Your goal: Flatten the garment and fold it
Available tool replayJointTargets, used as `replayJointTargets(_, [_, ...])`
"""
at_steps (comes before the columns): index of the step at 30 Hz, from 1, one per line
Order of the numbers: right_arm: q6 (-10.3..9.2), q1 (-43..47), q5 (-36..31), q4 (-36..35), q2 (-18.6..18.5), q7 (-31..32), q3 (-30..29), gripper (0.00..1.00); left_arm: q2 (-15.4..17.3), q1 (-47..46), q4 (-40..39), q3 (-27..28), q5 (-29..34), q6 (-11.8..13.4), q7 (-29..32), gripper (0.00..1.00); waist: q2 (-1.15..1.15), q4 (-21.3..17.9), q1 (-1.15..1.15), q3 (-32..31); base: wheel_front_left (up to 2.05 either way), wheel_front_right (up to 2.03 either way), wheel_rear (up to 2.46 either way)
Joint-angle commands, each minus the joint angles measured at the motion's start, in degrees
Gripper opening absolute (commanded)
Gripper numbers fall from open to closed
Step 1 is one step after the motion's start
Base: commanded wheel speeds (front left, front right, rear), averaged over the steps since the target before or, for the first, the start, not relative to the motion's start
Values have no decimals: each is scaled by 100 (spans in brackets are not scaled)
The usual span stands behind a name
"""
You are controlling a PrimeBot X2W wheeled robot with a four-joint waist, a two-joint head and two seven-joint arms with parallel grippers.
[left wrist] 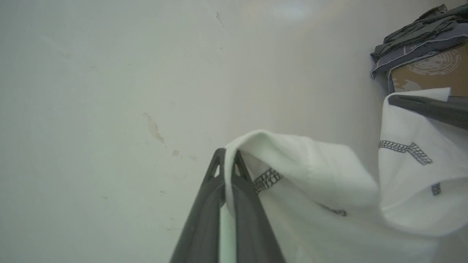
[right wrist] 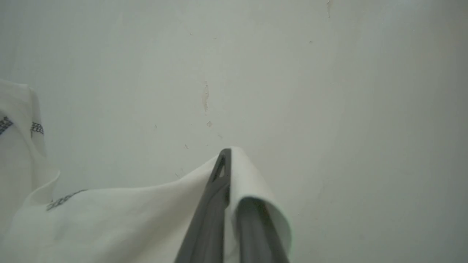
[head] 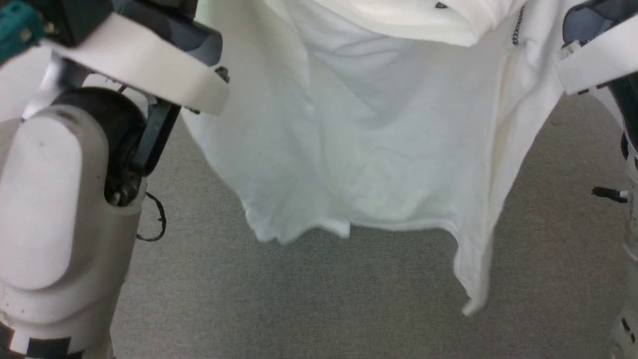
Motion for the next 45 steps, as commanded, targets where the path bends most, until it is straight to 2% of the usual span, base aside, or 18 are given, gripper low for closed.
replayJointTargets(1, [-4, -123, 128, 61, -12, 153, 41, 0, 21, -131, 54, 9, -120, -53, 204, 0, 0, 9, 1, -11, 0, 0, 0])
replayJointTargets(9, [-4, -435, 323, 334, -95, 680, 116, 0, 138, -441, 364, 103, -463, -101, 833, 0, 0, -71, 1, 460, 0, 0, 0])
replayJointTargets(15, [-4, -1377, 45, 1173, -30, 746, 150, 0, 394, -1272, 984, 78, -210, -254, 938, 0, 0, -196, 1, 1302, 0, 0, 0])
replayJointTargets(21, [-4, -2920, -648, 2288, 67, 327, 22, 0, 710, -2550, 1715, -96, 340, -452, 671, 0, 0, -188, 1, 2304, 0, 0, 0])
replayJointTargets(25, [-4, -3809, -1041, 2850, 177, 0, -79, 0, 815, -3351, 2181, -181, 667, -509, 237, 0, 0, -119, 1, 2906, 0, 0, 0])
replayJointTargets(31, [-4, -4527, -1309, 3496, 226, -388, -69, 0, 887, -3974, 2714, -327, 903, -564, -238, 0, 0, -47, 1, 3462, 0, 0, 0])
replayJointTargets(38, [-4, -4539, -1211, 3849, 121, -801, 31, 0, 1017, -3985, 2989, -594, 919, -630, -721, 0, 0, 5, 1, 3911, 0, 0, 0])
replayJointTargets(45, [-4, -3802, -592, 3264, -254, -846, 183, 0, 1237, -3396, 2570, -761, 742, -630, -975, 0, 0, 58, 1, 3945, 0, 0, 0])
